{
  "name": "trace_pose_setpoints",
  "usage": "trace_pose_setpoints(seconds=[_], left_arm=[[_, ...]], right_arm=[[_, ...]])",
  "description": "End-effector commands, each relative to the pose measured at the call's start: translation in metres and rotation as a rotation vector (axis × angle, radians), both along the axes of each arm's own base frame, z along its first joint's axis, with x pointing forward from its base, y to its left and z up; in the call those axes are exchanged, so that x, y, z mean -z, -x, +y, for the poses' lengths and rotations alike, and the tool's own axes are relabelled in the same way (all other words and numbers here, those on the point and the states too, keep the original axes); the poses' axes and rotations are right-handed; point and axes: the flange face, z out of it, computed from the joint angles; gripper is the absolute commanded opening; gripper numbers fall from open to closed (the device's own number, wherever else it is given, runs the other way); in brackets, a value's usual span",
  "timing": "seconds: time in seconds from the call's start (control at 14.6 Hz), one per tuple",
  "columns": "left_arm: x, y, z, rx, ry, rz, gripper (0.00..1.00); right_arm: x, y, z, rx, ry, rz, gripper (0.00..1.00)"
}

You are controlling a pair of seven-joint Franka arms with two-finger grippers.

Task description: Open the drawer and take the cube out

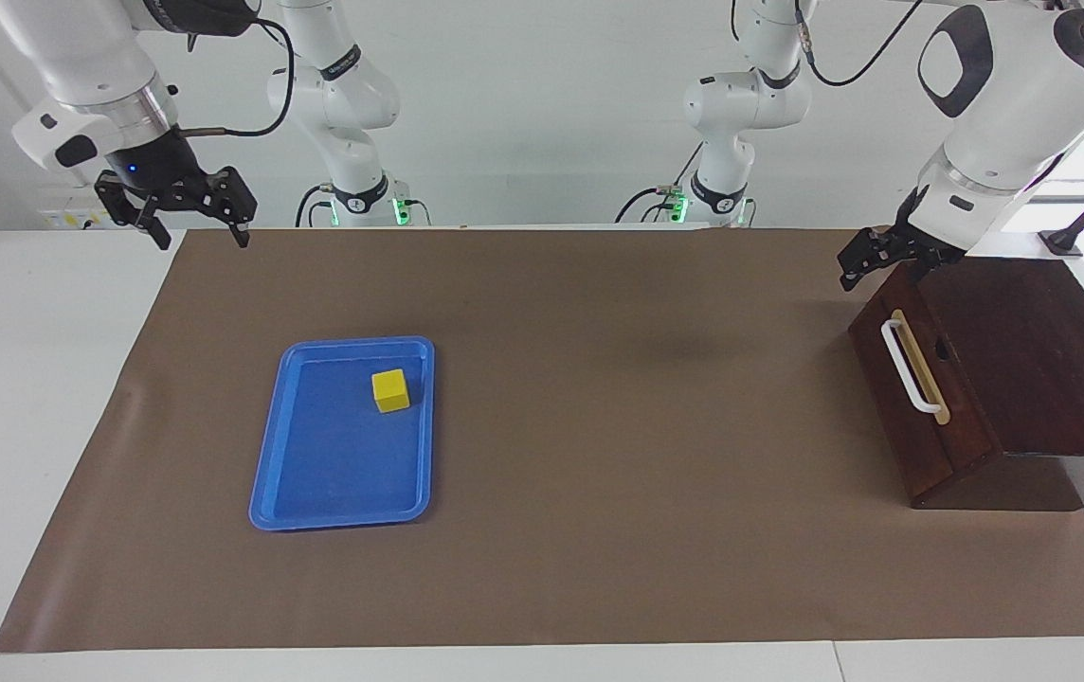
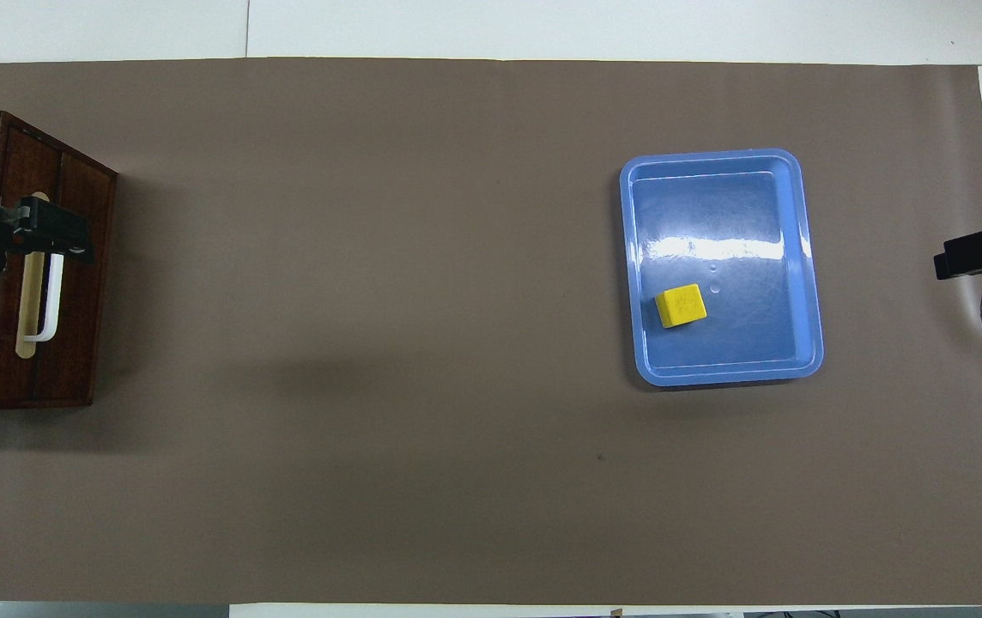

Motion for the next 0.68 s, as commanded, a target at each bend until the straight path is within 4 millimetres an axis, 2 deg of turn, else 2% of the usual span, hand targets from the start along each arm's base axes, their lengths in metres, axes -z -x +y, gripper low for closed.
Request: trace_pose_setpoints(seconds=[0.0, 0.2, 0.61], left_arm=[[-0.008, 0.004, 0.003, 0.011, 0.011, -0.025, 1.0], [-0.012, 0.008, 0.002, 0.012, 0.012, -0.033, 1.0], [-0.014, 0.006, 0.001, 0.017, 0.013, -0.048, 1.0]], right_arm=[[0.01, -0.011, -0.001, -0.045, 0.023, 0.031, 1.0], [0.031, -0.01, 0.0, -0.005, 0.013, 0.067, 1.0], [0.034, -0.008, 0.0, 0.021, 0.006, 0.071, 1.0]])
